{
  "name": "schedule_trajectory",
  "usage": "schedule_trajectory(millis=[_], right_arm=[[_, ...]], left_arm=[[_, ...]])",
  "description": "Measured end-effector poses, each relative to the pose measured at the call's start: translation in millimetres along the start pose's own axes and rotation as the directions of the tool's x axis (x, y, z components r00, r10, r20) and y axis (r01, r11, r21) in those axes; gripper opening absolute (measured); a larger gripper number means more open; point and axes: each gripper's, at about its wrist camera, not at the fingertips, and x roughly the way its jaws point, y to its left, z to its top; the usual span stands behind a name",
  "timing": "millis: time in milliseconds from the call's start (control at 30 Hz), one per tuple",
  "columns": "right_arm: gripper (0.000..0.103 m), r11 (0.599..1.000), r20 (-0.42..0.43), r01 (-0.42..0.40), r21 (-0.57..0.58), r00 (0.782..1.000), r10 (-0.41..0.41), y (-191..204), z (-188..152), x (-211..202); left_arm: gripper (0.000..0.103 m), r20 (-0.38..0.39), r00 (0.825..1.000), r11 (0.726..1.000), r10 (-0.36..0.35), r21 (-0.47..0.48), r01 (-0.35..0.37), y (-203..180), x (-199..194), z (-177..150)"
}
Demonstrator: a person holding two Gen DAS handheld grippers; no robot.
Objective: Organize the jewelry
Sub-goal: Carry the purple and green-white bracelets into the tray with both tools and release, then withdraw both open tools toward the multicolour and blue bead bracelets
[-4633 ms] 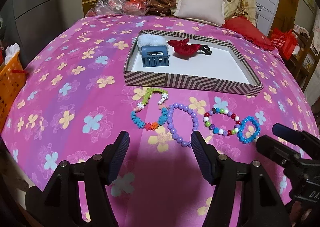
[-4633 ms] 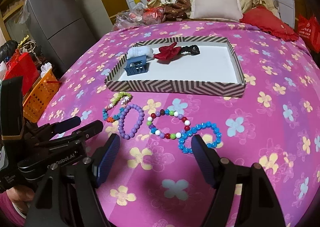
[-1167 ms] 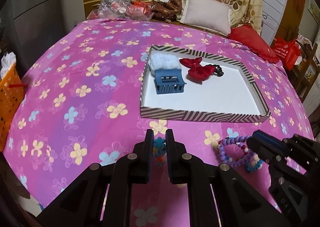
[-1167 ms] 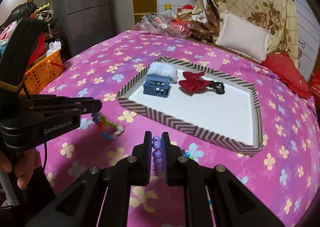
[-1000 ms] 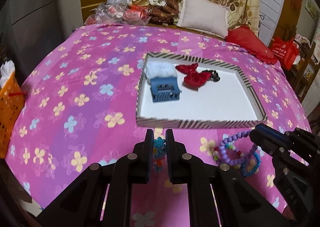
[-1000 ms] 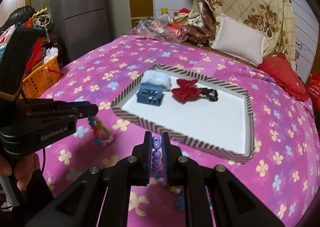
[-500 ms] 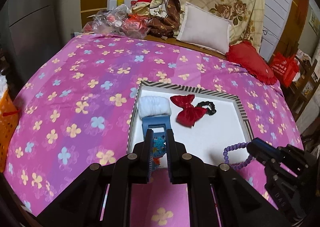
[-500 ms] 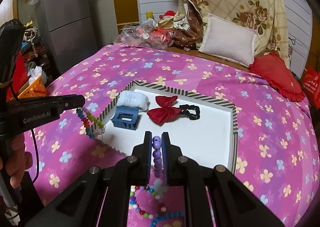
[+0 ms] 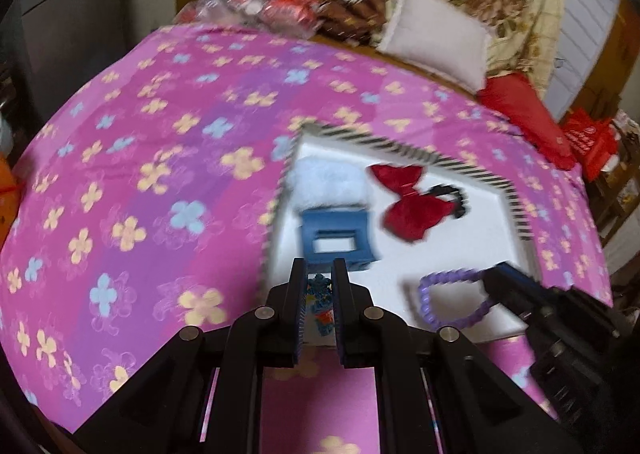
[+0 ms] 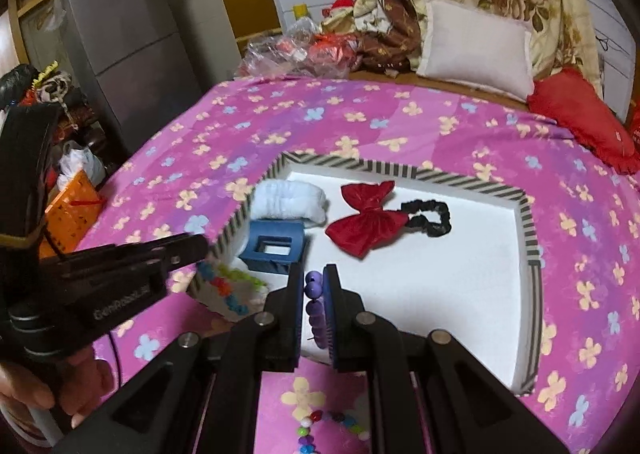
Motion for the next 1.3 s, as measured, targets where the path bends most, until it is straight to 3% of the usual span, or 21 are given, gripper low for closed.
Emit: schedule_trajectory(millis=[200, 300, 567, 633, 667, 733, 967, 1300], right_arm=[[0.01, 0.994, -0.095, 0.037, 0.103, 0.995, -0.027, -38, -14, 42], [0.01, 0.99, -0.128, 0.04, 0.137, 0.991, -0.022, -51, -22, 55], [0.01, 0.992, -0.175, 0.011, 0.122, 0.984, 0.01, -36, -29, 73], [0.022, 0.989, -0.184, -0.007, 0.146, 0.982, 0.034, -38, -30, 72], [0.039, 0.986, -0.181, -0.018, 0.164, 0.982, 0.048, -39, -32, 69], [0.052, 0.983, -0.165, -0.022, 0.18, 0.985, 0.052, -42, -33, 60], [0.052, 0.976, -0.094, -0.049, 0.213, 0.993, 0.07, -53, -46, 13], [0.057, 0.981, -0.047, -0.02, 0.193, 0.998, 0.03, -59, -88, -43]], left_arm=[[0.01, -0.045, 0.998, 0.999, 0.051, -0.002, -0.051, 21, 27, -12], [0.01, -0.029, 0.998, 0.998, 0.062, 0.015, -0.061, 20, 28, -16], [0.01, -0.015, 0.995, 0.993, 0.102, 0.063, -0.101, 13, 26, -20], [0.012, -0.009, 0.994, 0.992, 0.105, 0.066, -0.104, 13, 23, -20], [0.014, -0.004, 0.994, 0.992, 0.106, 0.067, -0.105, 12, 22, -20], [0.025, 0.004, 0.995, 0.993, 0.098, 0.059, -0.098, 13, 17, -21], [0.035, 0.008, 0.999, 0.999, 0.037, 0.004, -0.037, 20, -2, -26], [0.036, 0.062, 0.996, 0.996, 0.061, 0.059, -0.064, 1, -34, -60]])
